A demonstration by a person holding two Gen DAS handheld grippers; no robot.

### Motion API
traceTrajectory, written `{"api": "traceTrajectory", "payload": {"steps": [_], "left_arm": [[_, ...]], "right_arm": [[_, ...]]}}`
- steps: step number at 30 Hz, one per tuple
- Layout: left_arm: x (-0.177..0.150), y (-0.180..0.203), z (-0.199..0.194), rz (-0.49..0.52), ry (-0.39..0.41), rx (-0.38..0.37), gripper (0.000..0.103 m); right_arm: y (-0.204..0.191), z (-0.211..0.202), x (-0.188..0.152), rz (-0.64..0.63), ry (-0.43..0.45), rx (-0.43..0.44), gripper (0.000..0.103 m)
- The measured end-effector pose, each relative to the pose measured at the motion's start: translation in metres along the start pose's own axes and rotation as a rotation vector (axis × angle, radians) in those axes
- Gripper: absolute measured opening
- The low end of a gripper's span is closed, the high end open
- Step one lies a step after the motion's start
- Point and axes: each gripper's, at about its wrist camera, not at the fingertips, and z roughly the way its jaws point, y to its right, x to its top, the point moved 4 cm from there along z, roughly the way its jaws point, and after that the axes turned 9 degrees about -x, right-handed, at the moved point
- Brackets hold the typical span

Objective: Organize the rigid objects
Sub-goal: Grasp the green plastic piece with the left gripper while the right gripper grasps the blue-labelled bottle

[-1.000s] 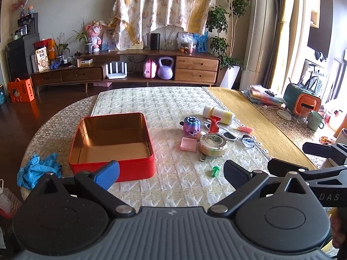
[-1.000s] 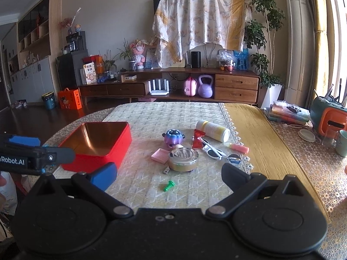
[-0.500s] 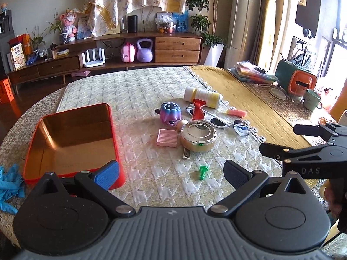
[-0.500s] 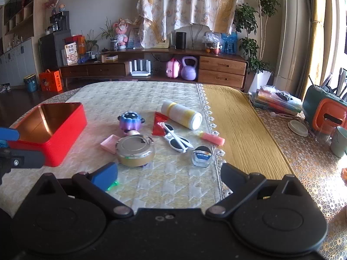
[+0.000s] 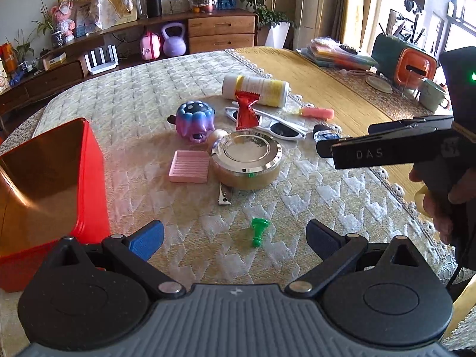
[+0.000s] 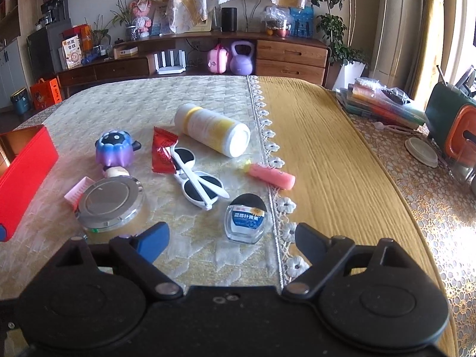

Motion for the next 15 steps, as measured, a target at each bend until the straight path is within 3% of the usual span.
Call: {"api": "traceTrajectory", "payload": {"steps": [6, 15], "left_arm": [[-0.002, 0.002, 0.022, 0.022, -0.028, 0.014, 0.099], [-0.004, 0.008, 0.039, 0.072, -0.052, 0.021, 0.069]], "right_arm": [[0.004, 0.024, 0.005, 0.029, -0.040, -0.002, 0.080], [0.003, 0.036, 0.003, 0.016, -0.066, 0.002, 0.064]]}}
